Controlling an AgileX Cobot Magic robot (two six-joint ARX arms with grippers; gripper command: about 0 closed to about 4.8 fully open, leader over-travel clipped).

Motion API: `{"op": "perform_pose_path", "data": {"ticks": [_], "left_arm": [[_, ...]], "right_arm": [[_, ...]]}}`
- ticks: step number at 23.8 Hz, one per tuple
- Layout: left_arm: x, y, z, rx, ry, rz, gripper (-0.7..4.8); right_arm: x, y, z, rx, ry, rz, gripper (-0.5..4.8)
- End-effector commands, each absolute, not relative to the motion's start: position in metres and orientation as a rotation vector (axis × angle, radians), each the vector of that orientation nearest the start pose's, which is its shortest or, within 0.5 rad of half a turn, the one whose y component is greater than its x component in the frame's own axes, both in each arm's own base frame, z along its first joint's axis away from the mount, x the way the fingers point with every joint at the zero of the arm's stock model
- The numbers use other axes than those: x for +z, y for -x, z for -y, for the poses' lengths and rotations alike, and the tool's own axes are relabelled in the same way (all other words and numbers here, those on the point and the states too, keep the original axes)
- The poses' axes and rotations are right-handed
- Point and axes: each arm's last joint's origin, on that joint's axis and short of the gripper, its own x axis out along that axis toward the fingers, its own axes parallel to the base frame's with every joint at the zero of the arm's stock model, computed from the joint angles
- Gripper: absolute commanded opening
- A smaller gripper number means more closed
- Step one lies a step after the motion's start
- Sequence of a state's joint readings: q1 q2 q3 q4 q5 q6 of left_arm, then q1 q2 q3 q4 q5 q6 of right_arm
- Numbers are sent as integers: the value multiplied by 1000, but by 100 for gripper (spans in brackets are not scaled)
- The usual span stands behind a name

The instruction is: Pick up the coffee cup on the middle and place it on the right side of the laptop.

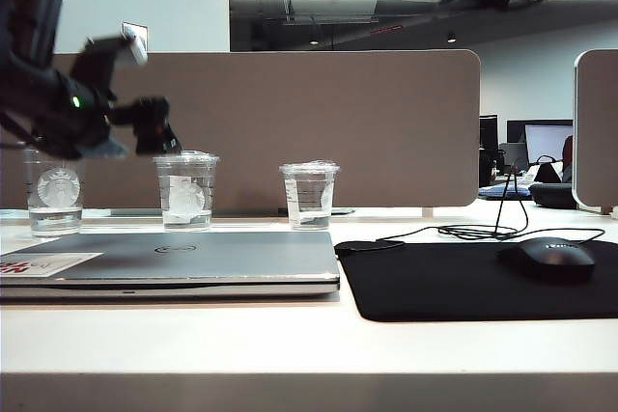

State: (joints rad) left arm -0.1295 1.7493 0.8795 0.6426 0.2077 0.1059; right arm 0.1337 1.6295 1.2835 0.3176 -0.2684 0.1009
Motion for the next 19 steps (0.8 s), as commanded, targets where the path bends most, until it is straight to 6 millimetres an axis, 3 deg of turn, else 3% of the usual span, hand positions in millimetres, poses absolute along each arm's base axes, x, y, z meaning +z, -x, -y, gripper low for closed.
{"op": "perform_pose_path", "data": {"ticks": [1, 5, 11, 19], "left_arm": [[183, -381, 55, -275, -122, -202, 479], [167, -412, 60, -274, -113, -220, 479], [160, -451, 65, -245, -115, -194, 479], [156, -477, 71, -248, -115, -164, 479]], "right_arm": [[335, -383, -60, 402, -88, -30, -2], [321, -393, -61, 400, -2, -40, -2], [312, -396, -60, 400, 33, -75, -1], [310, -397, -54, 387, 31, -97, -2]]}}
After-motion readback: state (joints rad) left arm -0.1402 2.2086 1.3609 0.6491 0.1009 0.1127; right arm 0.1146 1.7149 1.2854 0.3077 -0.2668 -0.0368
